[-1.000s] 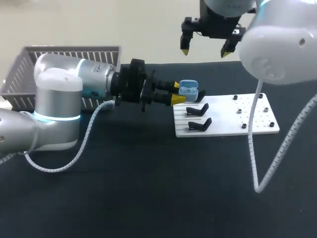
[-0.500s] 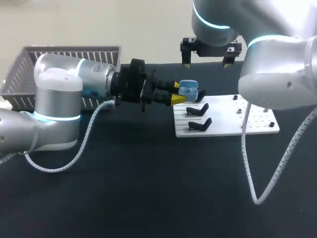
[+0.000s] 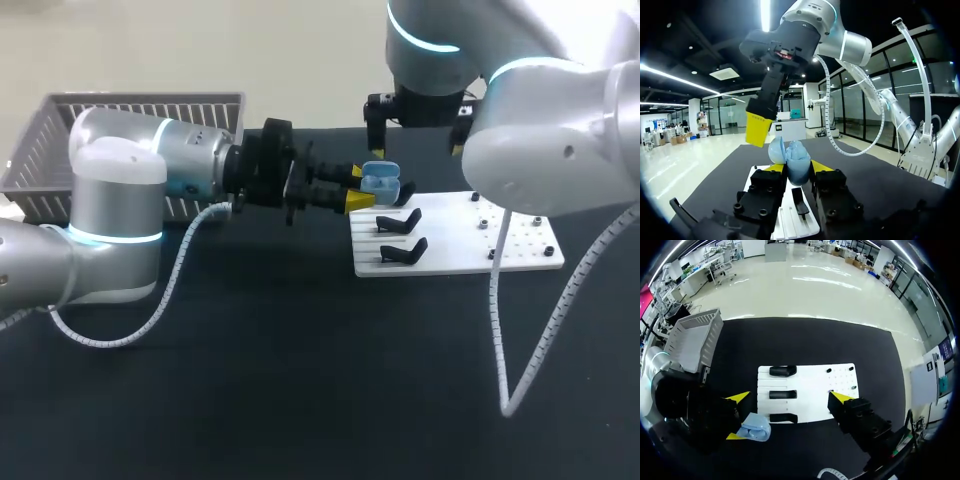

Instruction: Pick up each earbud case from the left stands, insert the matching earbuds, close the lid, and place the case in the box.

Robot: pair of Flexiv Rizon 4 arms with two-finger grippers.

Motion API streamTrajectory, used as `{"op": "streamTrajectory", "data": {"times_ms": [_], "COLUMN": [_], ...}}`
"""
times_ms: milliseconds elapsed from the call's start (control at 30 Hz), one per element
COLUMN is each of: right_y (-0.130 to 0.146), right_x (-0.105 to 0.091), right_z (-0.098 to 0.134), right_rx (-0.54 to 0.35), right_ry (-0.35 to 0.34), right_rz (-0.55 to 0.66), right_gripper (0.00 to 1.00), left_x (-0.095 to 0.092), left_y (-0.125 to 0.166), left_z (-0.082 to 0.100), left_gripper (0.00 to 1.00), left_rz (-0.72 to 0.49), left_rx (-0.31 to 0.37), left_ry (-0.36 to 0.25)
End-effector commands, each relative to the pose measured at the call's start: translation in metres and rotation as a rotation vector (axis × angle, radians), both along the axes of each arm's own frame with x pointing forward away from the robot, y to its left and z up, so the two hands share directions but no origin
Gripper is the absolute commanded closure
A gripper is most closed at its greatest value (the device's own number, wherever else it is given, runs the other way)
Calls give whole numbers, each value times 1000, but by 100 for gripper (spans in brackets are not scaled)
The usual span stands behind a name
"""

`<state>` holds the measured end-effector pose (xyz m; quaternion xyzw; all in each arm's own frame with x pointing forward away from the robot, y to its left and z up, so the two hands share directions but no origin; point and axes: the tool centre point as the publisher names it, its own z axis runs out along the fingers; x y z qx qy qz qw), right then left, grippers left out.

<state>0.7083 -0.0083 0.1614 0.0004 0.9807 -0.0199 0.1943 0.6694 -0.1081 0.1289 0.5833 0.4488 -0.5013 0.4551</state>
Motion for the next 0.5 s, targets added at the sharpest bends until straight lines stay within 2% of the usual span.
{"op": "streamTrajectory", "data": {"times_ms": [33, 333, 433, 500], "right_y": [-4, -4, -5, -9], "right_x": [-7, -25, -27, -27], "right_z": [1, 3, 7, 16], "right_rx": [4, 24, 32, 41], "right_ry": [18, 42, 17, -35], "right_rz": [15, 51, 48, 31], "right_gripper": [0, 0, 0, 0], "left_x": [-1, -1, -1, -1], "left_y": [0, 0, 0, 0], "left_z": [0, 0, 0, 0], "left_gripper": [100, 100, 100, 100], "left_rz": [3, 3, 3, 3], "left_rx": [-2, -2, -2, -2], "left_ry": [-2, -2, -2, -2]}}
